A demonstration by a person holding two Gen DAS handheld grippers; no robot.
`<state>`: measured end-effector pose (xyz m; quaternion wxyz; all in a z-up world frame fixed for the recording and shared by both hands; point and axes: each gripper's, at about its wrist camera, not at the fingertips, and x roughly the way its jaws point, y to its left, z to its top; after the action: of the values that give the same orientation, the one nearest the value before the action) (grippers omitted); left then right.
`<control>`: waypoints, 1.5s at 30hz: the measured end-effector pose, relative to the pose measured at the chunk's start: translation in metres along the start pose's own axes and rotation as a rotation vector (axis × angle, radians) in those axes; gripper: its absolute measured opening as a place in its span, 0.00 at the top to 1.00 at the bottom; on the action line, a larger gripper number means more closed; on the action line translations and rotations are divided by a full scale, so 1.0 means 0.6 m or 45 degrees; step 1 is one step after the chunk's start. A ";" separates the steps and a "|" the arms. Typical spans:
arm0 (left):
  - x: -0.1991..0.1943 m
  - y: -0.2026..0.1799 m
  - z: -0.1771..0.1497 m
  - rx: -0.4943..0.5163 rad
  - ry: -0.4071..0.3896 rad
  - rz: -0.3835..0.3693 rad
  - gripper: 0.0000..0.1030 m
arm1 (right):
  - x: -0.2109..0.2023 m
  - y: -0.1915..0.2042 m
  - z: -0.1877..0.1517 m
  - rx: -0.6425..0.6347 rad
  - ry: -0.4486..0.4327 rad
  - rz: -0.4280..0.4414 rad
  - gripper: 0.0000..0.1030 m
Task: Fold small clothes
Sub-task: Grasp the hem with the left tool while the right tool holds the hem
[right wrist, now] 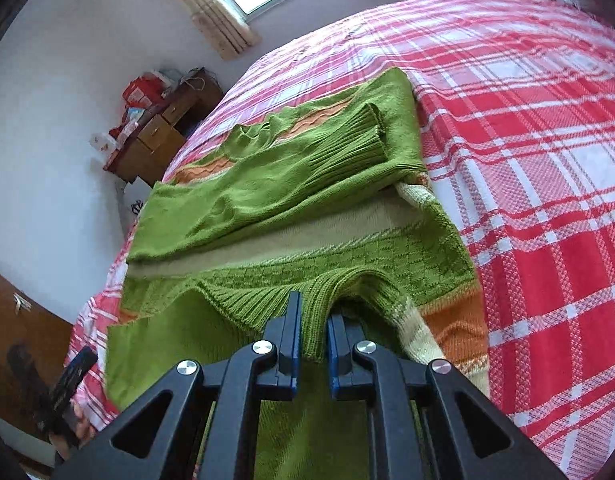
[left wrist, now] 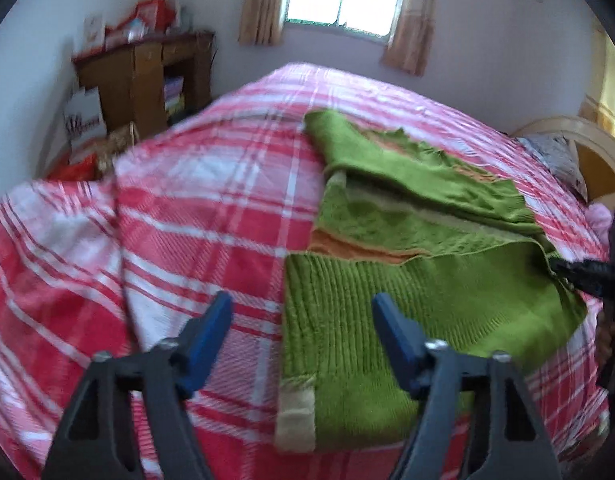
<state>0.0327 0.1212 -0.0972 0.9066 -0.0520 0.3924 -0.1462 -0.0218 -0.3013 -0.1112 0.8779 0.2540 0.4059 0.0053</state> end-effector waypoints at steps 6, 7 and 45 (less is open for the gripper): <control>0.019 0.014 -0.010 -0.142 -0.003 -0.077 0.51 | 0.006 0.009 -0.010 -0.054 -0.021 -0.014 0.89; 0.016 0.012 -0.012 -0.133 -0.018 -0.093 0.64 | 0.007 0.007 -0.011 -0.046 -0.023 -0.008 0.89; 0.024 -0.059 -0.012 0.091 -0.038 -0.166 0.66 | -0.079 0.004 0.009 -0.288 -0.191 -0.016 0.39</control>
<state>0.0291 0.0829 -0.1046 0.9022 -0.0474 0.3692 -0.2181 -0.0495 -0.3120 -0.0736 0.9289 0.1504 0.3374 0.0267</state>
